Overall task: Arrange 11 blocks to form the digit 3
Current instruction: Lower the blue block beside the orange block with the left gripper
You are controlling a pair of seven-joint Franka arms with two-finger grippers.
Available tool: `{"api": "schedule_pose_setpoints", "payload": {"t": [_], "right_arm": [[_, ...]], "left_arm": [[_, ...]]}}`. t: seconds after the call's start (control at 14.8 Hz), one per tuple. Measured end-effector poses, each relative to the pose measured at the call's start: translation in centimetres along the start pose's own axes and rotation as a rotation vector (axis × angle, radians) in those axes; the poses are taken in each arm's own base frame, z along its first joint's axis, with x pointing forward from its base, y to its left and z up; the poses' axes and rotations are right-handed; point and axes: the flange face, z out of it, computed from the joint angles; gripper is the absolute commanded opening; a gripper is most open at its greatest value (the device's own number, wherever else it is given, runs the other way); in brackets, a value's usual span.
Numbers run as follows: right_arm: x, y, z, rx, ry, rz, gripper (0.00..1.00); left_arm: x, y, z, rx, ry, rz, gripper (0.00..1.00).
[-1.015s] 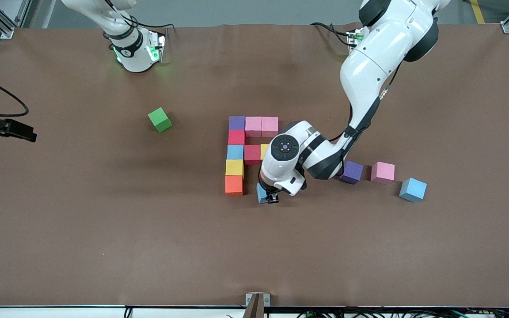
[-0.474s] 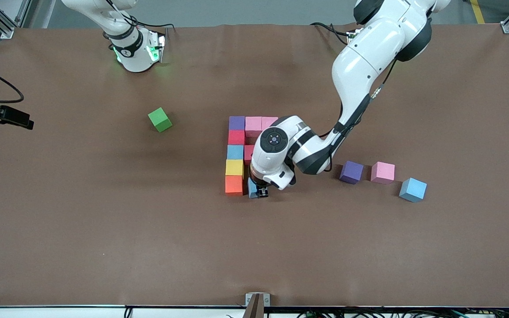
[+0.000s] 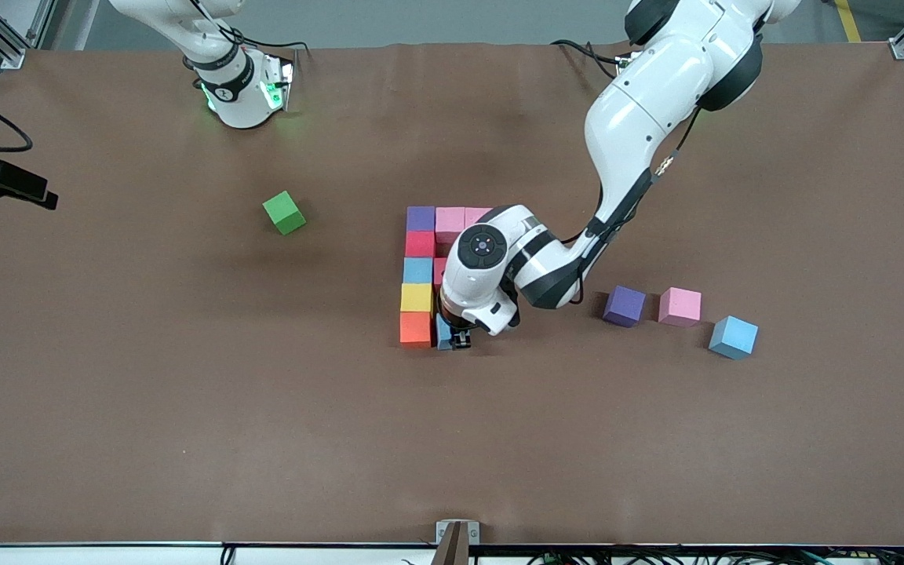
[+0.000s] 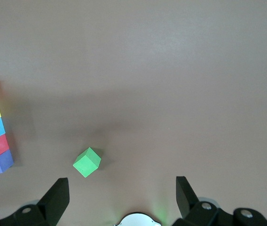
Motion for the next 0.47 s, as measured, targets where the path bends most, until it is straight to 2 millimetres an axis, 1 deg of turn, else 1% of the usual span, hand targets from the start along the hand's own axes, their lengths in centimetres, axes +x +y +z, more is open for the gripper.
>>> {"api": "schedule_pose_setpoints", "payload": {"t": [0.27,0.34,0.47], "right_arm": [[-0.5,-0.2,-0.7,0.001,0.014,-0.014,1.0],[-0.7,-0.2,-0.9,0.001,0.019,-0.031,1.0],[-1.0,-0.2,-1.4,0.001,0.028,-0.065,1.0]], "left_arm": [[-0.1,-0.1,0.1,-0.004,-0.007,0.001,0.49],[-0.1,-0.1,0.1,-0.004,-0.007,0.001,0.51],[-0.1,-0.1,0.1,-0.004,-0.007,0.001,0.51]]}}
